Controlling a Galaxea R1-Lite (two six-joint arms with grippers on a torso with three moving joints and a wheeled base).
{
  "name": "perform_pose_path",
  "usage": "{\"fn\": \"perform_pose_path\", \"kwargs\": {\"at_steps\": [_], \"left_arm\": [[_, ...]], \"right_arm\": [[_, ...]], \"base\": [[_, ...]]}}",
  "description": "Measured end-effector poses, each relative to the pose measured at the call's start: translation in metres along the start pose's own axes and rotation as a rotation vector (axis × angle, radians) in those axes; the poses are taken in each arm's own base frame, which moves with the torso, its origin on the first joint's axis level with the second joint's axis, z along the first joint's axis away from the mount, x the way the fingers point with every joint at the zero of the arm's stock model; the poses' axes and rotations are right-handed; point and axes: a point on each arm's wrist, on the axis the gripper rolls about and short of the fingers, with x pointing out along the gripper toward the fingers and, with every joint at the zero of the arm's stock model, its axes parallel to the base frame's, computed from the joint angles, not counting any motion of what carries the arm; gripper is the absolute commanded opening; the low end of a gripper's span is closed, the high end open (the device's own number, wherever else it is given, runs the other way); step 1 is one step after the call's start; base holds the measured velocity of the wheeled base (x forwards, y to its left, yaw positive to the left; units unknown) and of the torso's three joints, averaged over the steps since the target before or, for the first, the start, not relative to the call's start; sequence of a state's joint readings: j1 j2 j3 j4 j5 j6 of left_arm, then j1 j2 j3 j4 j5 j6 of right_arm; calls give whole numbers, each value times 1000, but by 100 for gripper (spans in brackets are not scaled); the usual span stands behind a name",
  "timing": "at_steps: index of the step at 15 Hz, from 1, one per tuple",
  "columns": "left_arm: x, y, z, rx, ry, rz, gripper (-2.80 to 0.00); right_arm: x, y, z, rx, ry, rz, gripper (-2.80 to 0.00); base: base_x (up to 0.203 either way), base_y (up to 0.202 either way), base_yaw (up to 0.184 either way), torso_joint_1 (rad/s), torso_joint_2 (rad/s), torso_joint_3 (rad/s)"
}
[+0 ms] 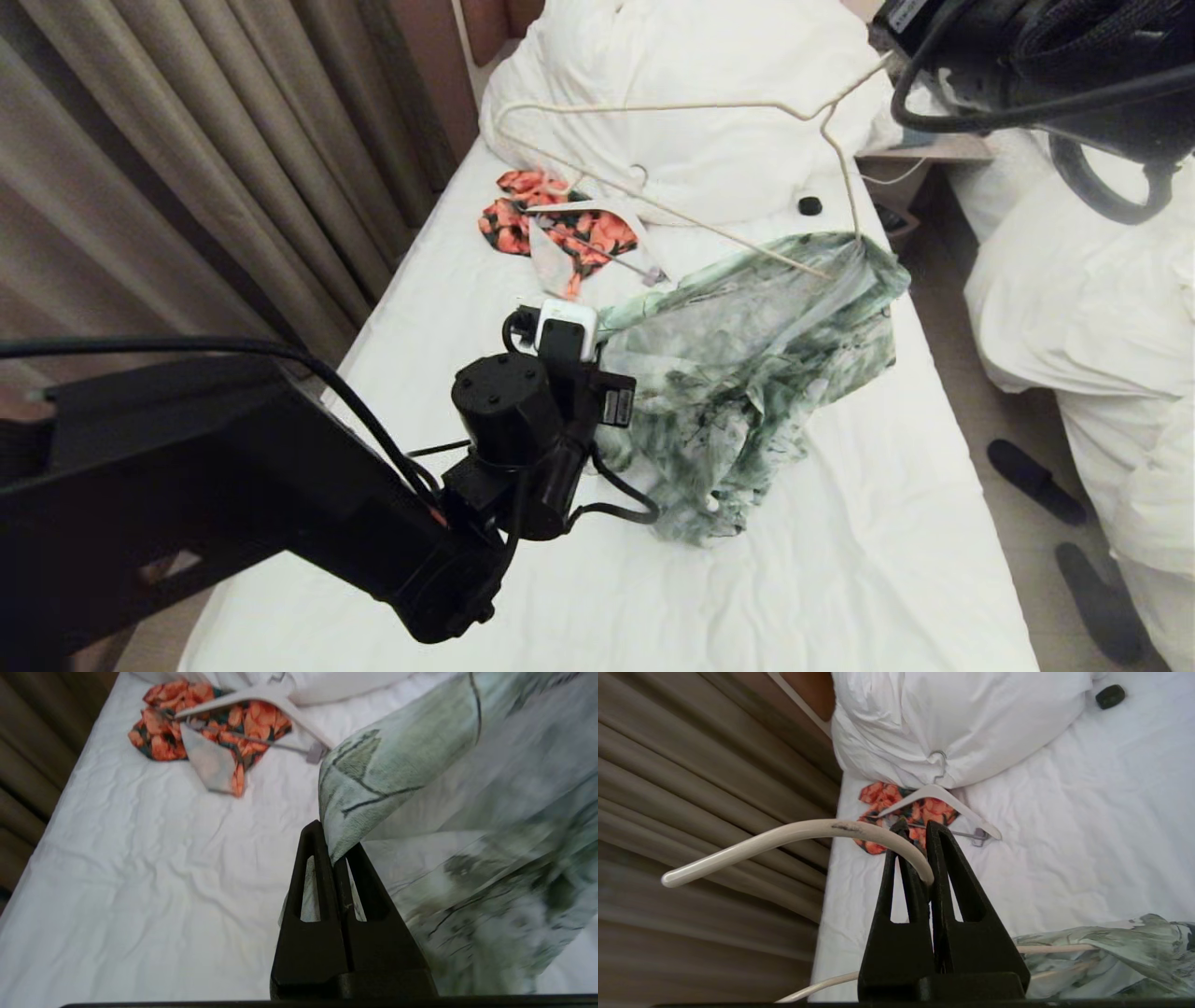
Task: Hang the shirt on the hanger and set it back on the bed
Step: Take the clothes hanger out of the clothes, then place the hanger on the bed
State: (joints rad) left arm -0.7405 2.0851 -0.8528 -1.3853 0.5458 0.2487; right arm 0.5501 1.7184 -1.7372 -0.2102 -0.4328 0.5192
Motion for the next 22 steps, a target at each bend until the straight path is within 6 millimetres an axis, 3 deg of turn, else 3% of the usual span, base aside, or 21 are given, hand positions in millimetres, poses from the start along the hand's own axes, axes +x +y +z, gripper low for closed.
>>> {"fn": "perform_pose_path", "kwargs": {"at_steps": [3,7,11,18,21,22], "left_arm": [[4,-5,-16,20,30,-7,-280],[16,-13,-22,49,25,-5,-280],[31,-2,-45,76,66,43,-280],[29,16,-62,95,111,87,-280],[22,15,-78,105,130,49,-280],[19,10,-84,105,126,36,-4]], "right_arm": [[-12,9,9,61,-6,39,-280],[-24,19,12,99,5,78,-280],[-28,19,22,98,-20,78,-280],[-11,-7,16,-51,-30,-21,-280],[1,-21,12,-149,-39,-90,-280],[3,-23,10,-169,-39,-105,-280]], "base": [[0,0,0,0,0,0],[0,0,0,0,0,0],[0,0,0,0,0,0],[0,0,0,0,0,0],[0,0,0,0,0,0],[0,0,0,0,0,0]]}}
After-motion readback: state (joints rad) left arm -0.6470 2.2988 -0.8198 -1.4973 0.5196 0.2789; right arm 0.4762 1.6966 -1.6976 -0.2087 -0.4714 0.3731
